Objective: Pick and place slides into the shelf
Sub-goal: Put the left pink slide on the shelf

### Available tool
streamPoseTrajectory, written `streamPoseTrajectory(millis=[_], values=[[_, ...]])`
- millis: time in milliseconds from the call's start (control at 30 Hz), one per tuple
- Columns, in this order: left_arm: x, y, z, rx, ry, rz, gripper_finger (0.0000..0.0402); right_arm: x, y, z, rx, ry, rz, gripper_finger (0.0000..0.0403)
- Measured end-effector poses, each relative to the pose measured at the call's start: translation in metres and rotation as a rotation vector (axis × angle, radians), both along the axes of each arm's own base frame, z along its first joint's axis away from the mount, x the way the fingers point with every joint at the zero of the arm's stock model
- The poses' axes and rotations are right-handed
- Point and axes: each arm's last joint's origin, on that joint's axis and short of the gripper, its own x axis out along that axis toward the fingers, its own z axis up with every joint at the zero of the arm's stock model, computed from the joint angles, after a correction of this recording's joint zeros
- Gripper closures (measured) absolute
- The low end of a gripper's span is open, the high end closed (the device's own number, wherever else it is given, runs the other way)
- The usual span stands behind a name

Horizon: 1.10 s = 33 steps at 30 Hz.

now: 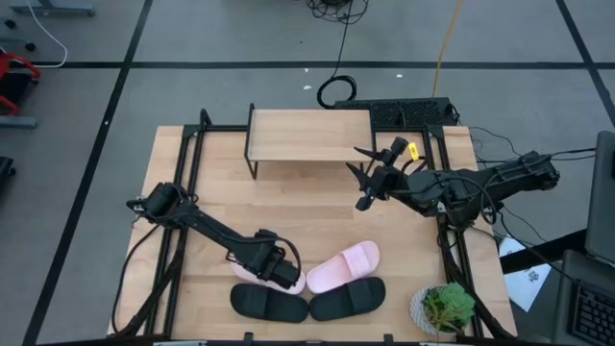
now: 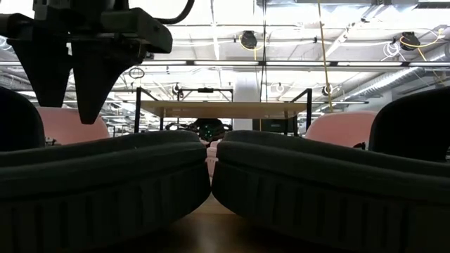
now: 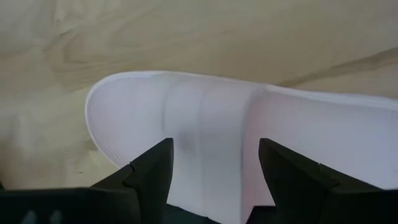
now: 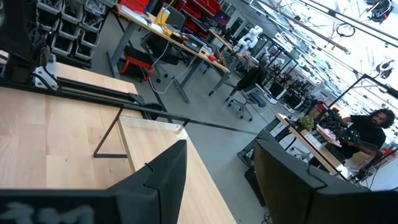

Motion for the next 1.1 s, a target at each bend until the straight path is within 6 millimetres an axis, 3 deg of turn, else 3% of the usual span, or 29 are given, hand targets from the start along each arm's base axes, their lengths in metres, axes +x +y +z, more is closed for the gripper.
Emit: streamPoseTrajectory(millis=[400, 667, 767, 1100], values=[[0.004, -0.003, -0.02, -0.015, 0.084, 0.033, 0.0167, 0.0, 0.0, 0.0, -0.008, 0.007, 0.002, 0.0229], [0.004, -0.003, -0.021, -0.006, 0.085, 0.059, 0.0173, 0.0, 0.0, 0.0, -0.007, 0.007, 0.007, 0.0229], [0.004, -0.003, -0.021, -0.005, 0.088, 0.059, 0.0204, 0.001, 0.0, 0.0, -0.002, 0.008, 0.035, 0.0229], [0.007, -0.004, -0.015, -0.018, 0.074, 0.024, 0.036, 0.003, -0.01, 0.0, 0.019, 0.0, 0.031, 0.0229]])
